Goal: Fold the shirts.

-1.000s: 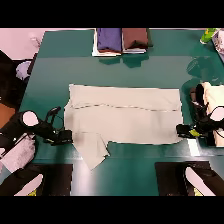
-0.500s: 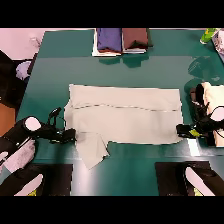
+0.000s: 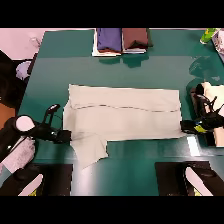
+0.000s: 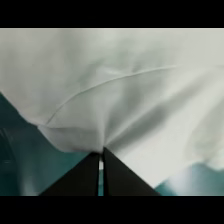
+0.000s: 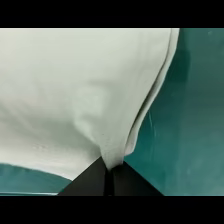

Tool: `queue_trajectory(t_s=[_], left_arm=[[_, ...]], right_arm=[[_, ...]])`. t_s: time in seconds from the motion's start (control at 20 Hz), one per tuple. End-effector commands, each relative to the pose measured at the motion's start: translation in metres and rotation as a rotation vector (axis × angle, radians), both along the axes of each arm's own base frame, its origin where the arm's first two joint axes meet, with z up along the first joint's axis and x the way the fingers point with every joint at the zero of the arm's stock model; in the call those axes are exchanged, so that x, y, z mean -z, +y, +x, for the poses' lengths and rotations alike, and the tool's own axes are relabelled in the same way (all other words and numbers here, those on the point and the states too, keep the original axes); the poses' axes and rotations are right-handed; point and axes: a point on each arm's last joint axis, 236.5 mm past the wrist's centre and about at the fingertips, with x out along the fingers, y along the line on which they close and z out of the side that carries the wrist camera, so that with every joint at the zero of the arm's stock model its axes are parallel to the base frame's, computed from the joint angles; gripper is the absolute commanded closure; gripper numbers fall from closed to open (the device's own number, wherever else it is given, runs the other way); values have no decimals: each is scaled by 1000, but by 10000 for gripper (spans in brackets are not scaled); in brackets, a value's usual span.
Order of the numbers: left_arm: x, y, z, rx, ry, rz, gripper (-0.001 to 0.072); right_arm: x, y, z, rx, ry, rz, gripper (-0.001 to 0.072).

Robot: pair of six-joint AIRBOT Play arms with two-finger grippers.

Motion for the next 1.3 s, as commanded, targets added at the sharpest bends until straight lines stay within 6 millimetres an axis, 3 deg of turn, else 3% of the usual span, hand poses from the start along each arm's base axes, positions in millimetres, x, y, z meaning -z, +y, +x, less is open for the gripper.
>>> queue_trajectory(t_s=[0.0, 0.05, 0.15, 0.35, 0.45, 0.65, 0.85, 1.05, 1.25], left_arm=[[-29, 10, -30, 55, -5, 28, 686], [-40, 10, -34, 69, -19, 25, 686], [-65, 8, -23, 89, -93, 19, 686], [-94, 7, 31, 111, -259, 38, 686], [-97, 6, 66, 125, -312, 60, 686], [-94, 2, 145, 155, -382, 105, 685], [-68, 0, 201, 142, -372, 135, 683], [-44, 1, 234, 128, -376, 160, 682], [-43, 0, 248, 106, -417, 157, 681]], right_arm=[[-23, -1, -14, -20, -23, -25, 695], [-28, -6, -22, -22, -25, -51, 696], [-35, -14, -26, -21, -57, -96, 696], [-35, -13, -15, -17, -82, -90, 696], [-37, -18, 6, 0, -96, -90, 696], [-51, -29, 75, 13, -173, -94, 696], [-42, -37, 132, 17, -155, -74, 696], [-22, -42, 172, 9, -108, -65, 696], [-6, -32, 203, 5, -96, -16, 694]])
